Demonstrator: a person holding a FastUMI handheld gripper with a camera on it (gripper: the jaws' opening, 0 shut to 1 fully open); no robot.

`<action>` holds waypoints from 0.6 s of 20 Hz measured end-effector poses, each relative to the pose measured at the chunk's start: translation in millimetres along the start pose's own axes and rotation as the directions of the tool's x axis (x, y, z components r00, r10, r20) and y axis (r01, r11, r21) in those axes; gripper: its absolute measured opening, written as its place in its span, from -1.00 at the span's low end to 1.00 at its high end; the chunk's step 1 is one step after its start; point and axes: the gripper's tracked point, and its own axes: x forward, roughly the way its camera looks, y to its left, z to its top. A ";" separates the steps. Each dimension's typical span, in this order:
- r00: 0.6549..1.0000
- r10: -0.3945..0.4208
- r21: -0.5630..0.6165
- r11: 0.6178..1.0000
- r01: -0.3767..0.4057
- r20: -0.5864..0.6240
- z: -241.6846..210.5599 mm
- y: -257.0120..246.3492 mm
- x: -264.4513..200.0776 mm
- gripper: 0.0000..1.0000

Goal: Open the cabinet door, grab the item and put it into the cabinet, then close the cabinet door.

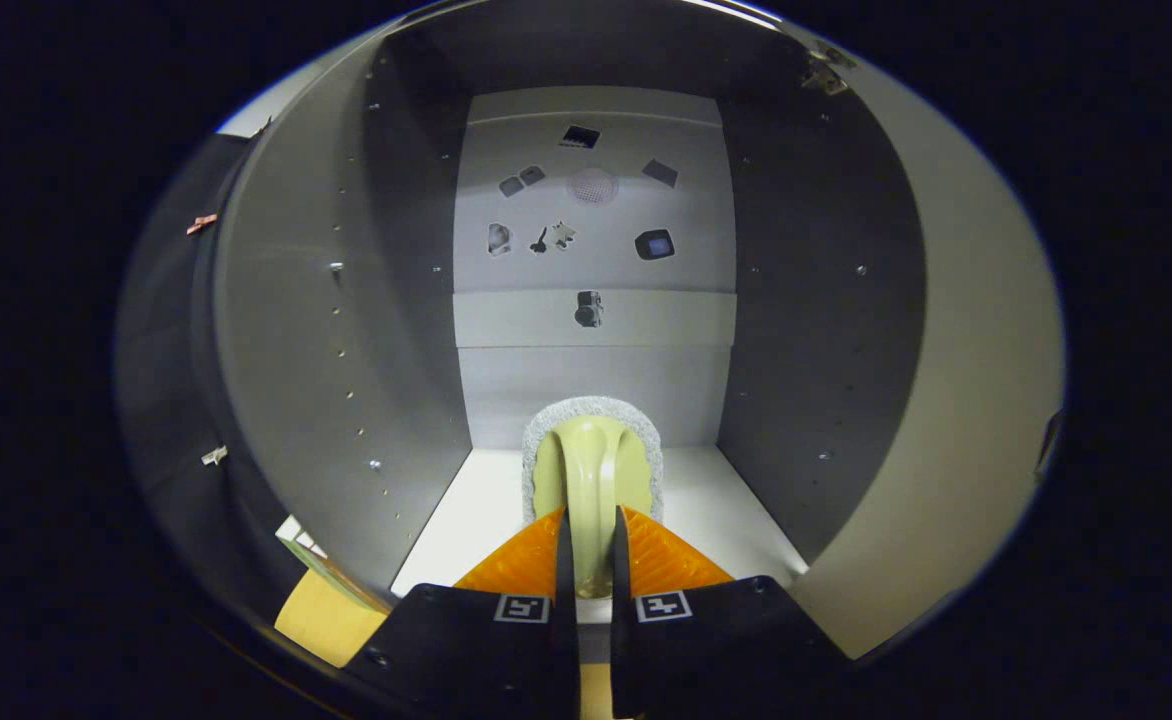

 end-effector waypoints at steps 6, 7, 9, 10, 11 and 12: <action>1.000 0.018 0.042 0.999 -0.018 0.002 -15.6 3.4 55.7 -0.62; 1.000 0.020 0.046 0.999 -0.020 0.008 -17.4 4.9 63.1 -0.62; 1.000 0.019 0.047 0.999 -0.020 0.009 -21.5 5.3 72.1 -0.57; 1.000 0.017 0.046 0.999 -0.018 0.002 -25.5 4.4 76.6 -0.57; 1.000 0.026 0.049 0.998 -0.025 -0.009 -29.5 4.7 78.9 -0.57; 1.000 0.028 0.052 0.998 -0.027 -0.014 -32.3 4.6 83.1 -0.50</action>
